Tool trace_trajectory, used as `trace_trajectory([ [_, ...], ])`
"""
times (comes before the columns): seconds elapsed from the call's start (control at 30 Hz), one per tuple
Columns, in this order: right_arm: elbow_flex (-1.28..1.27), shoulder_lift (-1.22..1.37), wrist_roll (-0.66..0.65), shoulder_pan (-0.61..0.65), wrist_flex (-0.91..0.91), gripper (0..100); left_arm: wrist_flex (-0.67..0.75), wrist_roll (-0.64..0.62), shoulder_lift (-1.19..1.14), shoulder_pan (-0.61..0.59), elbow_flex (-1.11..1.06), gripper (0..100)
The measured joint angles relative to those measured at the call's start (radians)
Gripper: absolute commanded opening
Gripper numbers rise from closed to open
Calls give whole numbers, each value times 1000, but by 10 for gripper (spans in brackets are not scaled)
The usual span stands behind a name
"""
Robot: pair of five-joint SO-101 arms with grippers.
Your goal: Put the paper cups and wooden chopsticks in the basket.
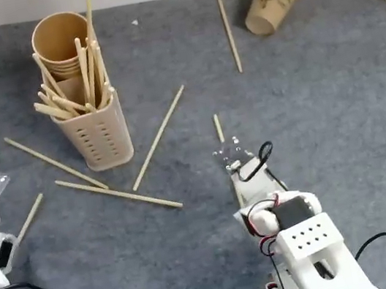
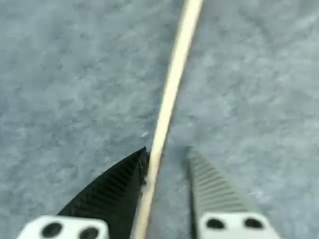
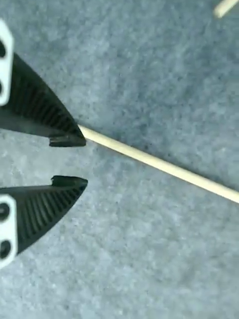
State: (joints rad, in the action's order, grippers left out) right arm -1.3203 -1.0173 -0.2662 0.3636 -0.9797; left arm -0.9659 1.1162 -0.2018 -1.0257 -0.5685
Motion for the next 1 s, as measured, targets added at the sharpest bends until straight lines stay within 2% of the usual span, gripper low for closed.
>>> trace_trajectory([
  [0.1,0,0,0,0,8,110,-52,2,54,2,15,5],
  [0.2,0,0,0,0,8,110,-183,2,112,9,87,5],
  [0.37,0,0,0,0,8,110,-414,5,282,23,327,5],
  [0.5,0,0,0,0,8,110,-598,-31,419,104,517,7],
  [0.6,0,0,0,0,8,110,-578,-209,520,219,666,7],
  [0.7,0,0,0,0,8,110,-457,-512,583,385,779,7],
  [0.83,0,0,0,0,8,110,-229,-910,614,635,836,7],
  [0.93,0,0,0,0,8,110,-95,-1085,615,813,844,8],
  [1.0,0,0,0,-2,8,110,-35,-1172,615,879,832,8],
])
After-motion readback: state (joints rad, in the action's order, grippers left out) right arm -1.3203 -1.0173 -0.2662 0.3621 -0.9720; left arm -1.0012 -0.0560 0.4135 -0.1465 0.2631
